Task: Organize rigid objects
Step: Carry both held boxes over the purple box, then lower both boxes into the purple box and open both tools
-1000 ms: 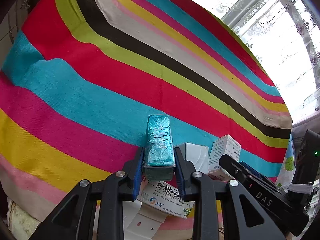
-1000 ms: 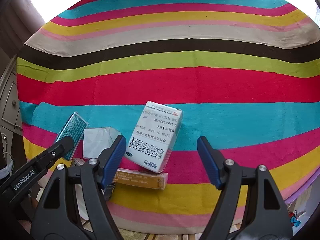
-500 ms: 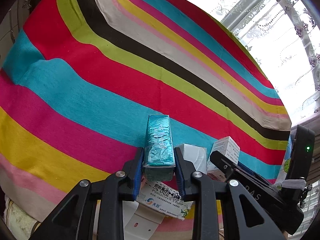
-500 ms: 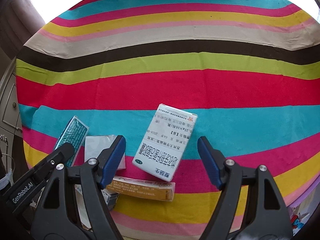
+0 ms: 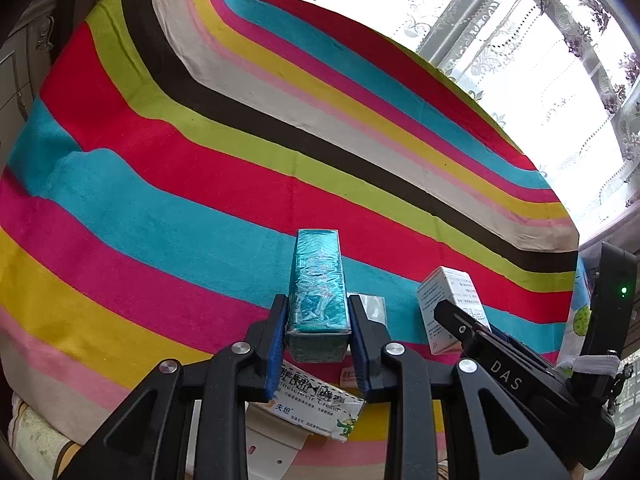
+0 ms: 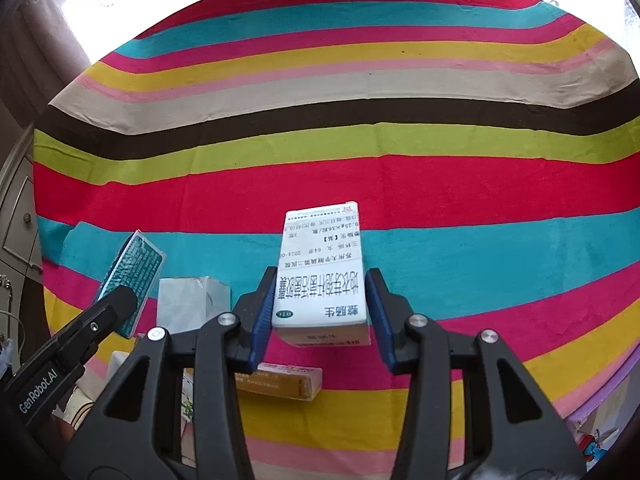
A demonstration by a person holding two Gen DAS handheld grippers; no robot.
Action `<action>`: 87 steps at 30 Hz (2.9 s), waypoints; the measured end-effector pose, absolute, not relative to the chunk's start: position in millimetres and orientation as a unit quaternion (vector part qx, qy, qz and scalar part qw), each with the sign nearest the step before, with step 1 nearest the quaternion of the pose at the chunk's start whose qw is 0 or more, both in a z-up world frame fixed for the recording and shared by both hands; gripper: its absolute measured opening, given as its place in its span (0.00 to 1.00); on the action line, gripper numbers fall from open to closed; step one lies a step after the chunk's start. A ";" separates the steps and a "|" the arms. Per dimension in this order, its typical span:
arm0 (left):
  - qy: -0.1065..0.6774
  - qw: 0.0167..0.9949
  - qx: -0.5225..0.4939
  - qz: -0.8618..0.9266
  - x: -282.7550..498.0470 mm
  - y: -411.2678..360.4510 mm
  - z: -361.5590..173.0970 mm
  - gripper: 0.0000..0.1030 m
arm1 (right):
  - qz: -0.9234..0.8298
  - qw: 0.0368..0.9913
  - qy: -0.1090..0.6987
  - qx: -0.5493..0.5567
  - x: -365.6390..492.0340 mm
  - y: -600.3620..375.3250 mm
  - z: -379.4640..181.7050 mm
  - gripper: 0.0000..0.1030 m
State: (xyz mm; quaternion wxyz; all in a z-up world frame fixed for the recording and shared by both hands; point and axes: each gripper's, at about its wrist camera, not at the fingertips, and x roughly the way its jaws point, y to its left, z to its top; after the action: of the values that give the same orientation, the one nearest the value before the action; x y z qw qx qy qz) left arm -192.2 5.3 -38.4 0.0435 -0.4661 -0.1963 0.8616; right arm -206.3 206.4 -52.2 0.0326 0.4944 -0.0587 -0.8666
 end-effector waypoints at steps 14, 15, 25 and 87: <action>-0.156 0.086 -0.454 0.873 -175.5 57.7 -17.6 0.29 | -0.885 0.027 -0.093 0.456 -173.2 253.7 -26.2 0.46; -0.154 0.091 -0.455 0.872 -174.0 62.2 -16.3 0.29 | -0.886 0.025 -0.097 0.454 -170.4 258.6 -24.4 0.46; -0.123 0.148 -0.469 0.862 -151.0 119.2 -4.4 0.29 | -0.889 0.004 -0.147 0.433 -133.8 318.4 -12.2 0.46; 0.072 0.371 -0.572 0.729 -44.2 350.4 -26.0 0.30 | -0.835 -0.176 -0.286 0.437 -1.3 574.0 -29.5 0.63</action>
State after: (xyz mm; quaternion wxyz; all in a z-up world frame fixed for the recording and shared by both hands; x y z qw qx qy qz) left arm -44.2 350.4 -26.0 0.3705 -0.5716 0.0715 0.7286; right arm -1.3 574.0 -29.5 -0.1758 0.4365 -0.2865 -0.8346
